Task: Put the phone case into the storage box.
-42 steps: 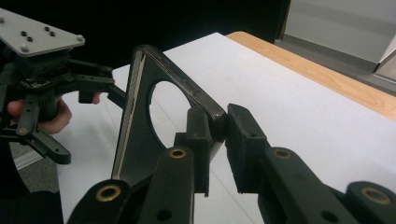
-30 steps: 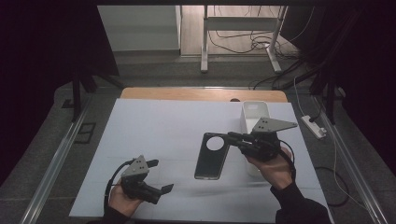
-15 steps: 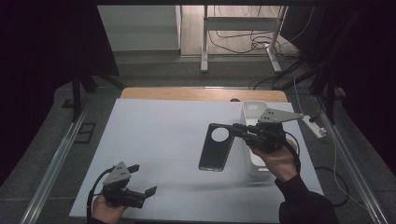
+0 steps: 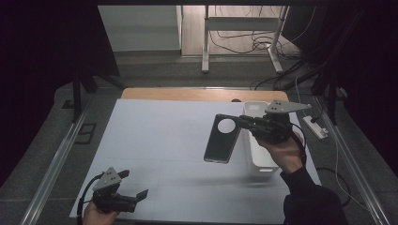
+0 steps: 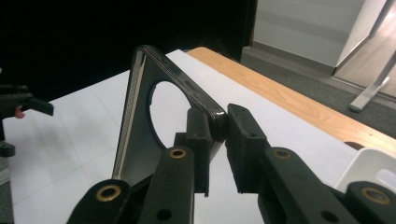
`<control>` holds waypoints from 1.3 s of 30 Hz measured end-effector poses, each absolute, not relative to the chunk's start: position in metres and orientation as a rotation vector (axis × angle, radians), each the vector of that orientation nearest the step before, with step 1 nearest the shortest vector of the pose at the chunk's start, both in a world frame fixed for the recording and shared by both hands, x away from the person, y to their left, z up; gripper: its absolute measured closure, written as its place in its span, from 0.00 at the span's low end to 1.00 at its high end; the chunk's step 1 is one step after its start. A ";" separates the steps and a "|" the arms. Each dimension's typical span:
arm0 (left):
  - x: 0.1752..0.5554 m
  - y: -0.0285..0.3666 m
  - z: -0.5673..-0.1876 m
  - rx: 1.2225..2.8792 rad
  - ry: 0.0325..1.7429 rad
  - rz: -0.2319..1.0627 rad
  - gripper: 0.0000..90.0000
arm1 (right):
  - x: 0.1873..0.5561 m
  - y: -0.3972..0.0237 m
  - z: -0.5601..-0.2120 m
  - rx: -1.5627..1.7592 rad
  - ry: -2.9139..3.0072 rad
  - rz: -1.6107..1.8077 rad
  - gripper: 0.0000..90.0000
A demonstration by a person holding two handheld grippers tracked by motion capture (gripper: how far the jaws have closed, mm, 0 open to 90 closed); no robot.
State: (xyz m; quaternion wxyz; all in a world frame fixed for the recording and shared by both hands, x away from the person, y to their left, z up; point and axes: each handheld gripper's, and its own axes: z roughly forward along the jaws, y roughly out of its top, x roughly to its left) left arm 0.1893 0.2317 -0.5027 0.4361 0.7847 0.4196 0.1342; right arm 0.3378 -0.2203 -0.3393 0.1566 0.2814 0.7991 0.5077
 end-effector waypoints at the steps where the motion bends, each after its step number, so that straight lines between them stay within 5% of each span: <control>1: 0.189 0.233 -0.503 1.951 1.048 0.336 0.00 | 0.339 -0.221 -0.338 0.804 2.282 1.450 0.88; 39: 0.181 0.237 -0.504 1.954 1.073 0.375 0.00 | 0.385 -0.265 -0.313 0.879 2.154 1.409 0.88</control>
